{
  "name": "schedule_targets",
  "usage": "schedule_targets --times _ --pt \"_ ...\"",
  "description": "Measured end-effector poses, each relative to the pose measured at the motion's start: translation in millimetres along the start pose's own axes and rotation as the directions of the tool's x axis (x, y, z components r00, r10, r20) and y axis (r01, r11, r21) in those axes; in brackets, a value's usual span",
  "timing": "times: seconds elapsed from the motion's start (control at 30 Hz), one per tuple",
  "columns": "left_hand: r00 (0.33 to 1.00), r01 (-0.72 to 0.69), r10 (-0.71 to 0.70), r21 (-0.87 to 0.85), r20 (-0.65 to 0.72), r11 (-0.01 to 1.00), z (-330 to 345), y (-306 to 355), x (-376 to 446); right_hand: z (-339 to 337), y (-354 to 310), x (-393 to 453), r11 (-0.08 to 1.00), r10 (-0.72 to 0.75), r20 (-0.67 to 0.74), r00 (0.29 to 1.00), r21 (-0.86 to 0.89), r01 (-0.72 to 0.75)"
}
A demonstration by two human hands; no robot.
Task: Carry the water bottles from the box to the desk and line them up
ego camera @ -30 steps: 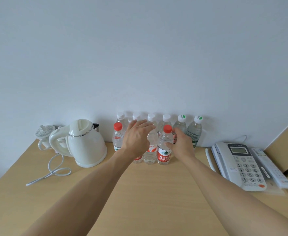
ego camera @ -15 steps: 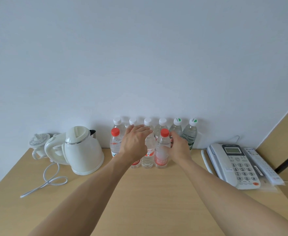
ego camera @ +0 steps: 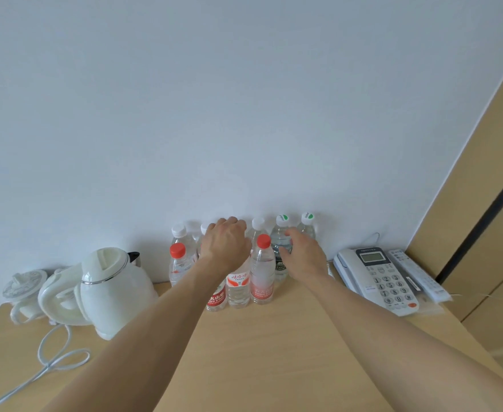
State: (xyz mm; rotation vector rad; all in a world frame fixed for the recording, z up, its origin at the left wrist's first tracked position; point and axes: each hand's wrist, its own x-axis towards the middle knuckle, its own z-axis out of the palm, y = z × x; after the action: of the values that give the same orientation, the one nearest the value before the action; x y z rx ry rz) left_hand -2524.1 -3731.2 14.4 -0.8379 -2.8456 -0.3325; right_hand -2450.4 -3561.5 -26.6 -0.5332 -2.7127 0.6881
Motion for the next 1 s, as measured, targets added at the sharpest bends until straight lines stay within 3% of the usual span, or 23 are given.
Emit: schedule_targets --times 0.27,0.57,0.77,1.0 --pt "0.987 -0.159 0.161 0.093 -0.013 0.983 -9.7 47.9 31.5 -35.8 11.2 -3.6 0.99 0.09 -0.106 0.99 -0.1 -0.101" --pt "0.936 -0.341 0.338 0.017 0.104 0.94 19.0 142.0 40.1 -100.1 77.1 -44.9 0.919 0.326 -0.085 0.942 -0.203 -0.337" --pt "0.88 -0.463 0.458 0.009 0.125 0.887 29.9 222.1 33.1 -148.2 130.8 -85.8 0.857 0.454 -0.129 0.882 -0.206 -0.472" --pt "0.766 -0.629 0.626 -0.027 0.149 0.777 41.3 365.1 -12.1 -216.6 216.8 -170.6 0.753 0.599 -0.208 0.773 -0.182 -0.632"
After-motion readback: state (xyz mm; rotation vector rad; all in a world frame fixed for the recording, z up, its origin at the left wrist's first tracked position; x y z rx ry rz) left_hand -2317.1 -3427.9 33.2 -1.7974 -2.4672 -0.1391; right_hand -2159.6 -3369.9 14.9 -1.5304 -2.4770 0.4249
